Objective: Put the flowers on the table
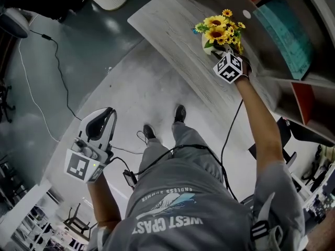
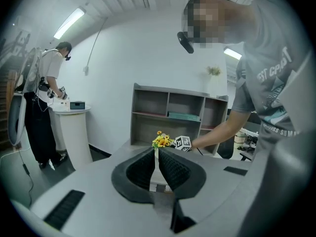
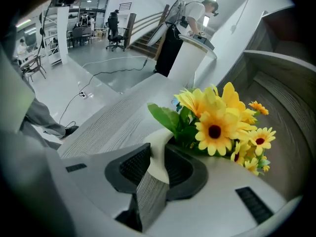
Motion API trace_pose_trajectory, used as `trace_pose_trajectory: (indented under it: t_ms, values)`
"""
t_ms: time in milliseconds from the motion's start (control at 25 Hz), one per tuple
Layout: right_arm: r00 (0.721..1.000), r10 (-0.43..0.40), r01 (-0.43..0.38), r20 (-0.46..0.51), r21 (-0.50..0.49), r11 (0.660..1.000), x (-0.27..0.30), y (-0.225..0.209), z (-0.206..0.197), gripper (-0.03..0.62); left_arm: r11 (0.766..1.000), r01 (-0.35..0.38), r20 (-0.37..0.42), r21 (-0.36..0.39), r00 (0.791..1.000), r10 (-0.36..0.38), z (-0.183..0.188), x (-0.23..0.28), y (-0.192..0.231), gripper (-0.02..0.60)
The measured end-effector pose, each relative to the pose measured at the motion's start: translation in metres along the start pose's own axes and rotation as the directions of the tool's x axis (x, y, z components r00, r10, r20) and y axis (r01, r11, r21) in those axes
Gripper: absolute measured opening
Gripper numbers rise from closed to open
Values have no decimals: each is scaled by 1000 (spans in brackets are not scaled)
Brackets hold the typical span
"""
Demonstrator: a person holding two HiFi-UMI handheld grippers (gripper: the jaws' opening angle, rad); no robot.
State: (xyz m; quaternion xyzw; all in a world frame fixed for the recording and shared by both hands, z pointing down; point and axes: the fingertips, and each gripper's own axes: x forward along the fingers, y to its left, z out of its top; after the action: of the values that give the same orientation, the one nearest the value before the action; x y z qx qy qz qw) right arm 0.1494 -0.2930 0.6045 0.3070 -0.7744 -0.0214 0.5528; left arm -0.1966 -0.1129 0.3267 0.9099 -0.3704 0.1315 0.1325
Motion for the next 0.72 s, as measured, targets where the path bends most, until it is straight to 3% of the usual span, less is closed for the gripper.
trace_pose_trajectory:
  t_ms: [480,720]
  values:
    - [1000,-6,4,-28,-66,998,17,4,-1,109,1000,26,-17,-5,1000,-26,-5,11,6,38]
    - [999,2,-6,-50,-90,996,19,7,0,109,999,34,18,13,999,-34,0,11,8,38]
